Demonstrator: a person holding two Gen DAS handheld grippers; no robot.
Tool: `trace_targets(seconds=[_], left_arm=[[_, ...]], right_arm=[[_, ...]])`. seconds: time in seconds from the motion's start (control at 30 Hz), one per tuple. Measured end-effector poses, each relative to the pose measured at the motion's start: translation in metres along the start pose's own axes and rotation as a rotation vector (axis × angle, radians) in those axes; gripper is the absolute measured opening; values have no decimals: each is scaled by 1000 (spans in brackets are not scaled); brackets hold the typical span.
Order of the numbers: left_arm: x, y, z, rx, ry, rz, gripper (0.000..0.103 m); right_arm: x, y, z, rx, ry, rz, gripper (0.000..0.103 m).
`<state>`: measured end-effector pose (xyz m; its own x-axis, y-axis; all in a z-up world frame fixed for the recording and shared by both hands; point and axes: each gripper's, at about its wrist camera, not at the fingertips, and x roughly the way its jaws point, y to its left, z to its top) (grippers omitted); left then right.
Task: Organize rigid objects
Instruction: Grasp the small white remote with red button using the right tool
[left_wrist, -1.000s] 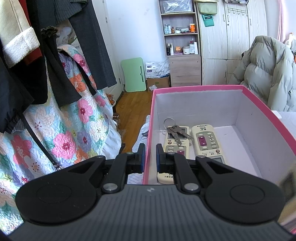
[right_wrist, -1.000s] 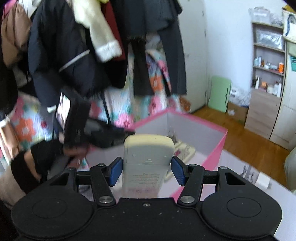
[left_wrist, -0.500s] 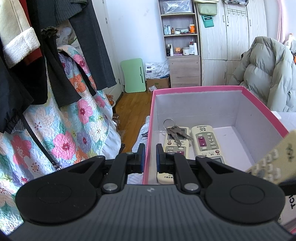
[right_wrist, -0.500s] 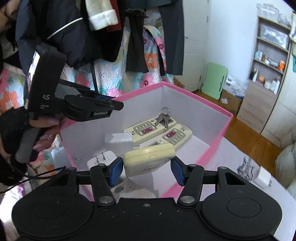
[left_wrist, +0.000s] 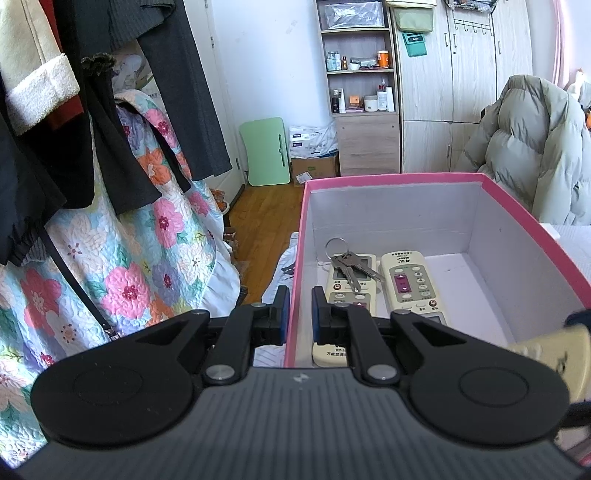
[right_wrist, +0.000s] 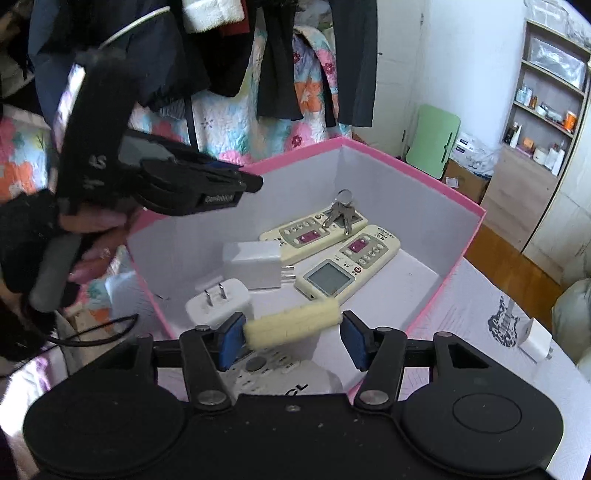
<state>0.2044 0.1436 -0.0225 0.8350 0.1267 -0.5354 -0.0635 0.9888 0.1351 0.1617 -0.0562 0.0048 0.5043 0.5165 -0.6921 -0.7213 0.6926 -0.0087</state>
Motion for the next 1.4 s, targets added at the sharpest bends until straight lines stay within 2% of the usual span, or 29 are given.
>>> trace_targets(seconds=[0.2,0.3,0.47,0.63,0.77,0.9,0.93,1.07,1.1,1.13,1.17,1.23,1.4], left_arm=[[0,1,0,3,1,2,10],[0,2,0,9,2,7,10],[1,2,0,7,7,11,10],[2,2,0,8,14,17,10],[2,2,0,9,18,19,10],[3,2,-1,12,21,20,10],[3,2,0,14,20,21,10],[5,4,-1,17,21,22,10],[5,3,-2,18,21,22,10],[5,4,-2,18,20,21,10],[5,3,-2,15,20,19,10],[4,2,-2,17,21,20,10],[3,1,-2,15,19,16,10]], right_arm=[[-49,-25,-7,112,-100,-38,64],[-66,-46,-23,190,-111,-85,64],[-57,-86,-65,360,12,-179,64],[-36,-99,-104,489,121,-161,64],[-27,-96,-123,557,148,-127,64],[-11,-88,-131,553,175,-171,66],[-7,-84,-130,534,159,-188,69],[9,-76,-121,453,105,-285,70],[12,-73,-118,413,107,-299,65],[12,-71,-116,375,99,-297,50],[10,-70,-115,359,88,-268,44],[7,-71,-113,358,96,-232,44],[5,-74,-115,355,102,-244,46]])
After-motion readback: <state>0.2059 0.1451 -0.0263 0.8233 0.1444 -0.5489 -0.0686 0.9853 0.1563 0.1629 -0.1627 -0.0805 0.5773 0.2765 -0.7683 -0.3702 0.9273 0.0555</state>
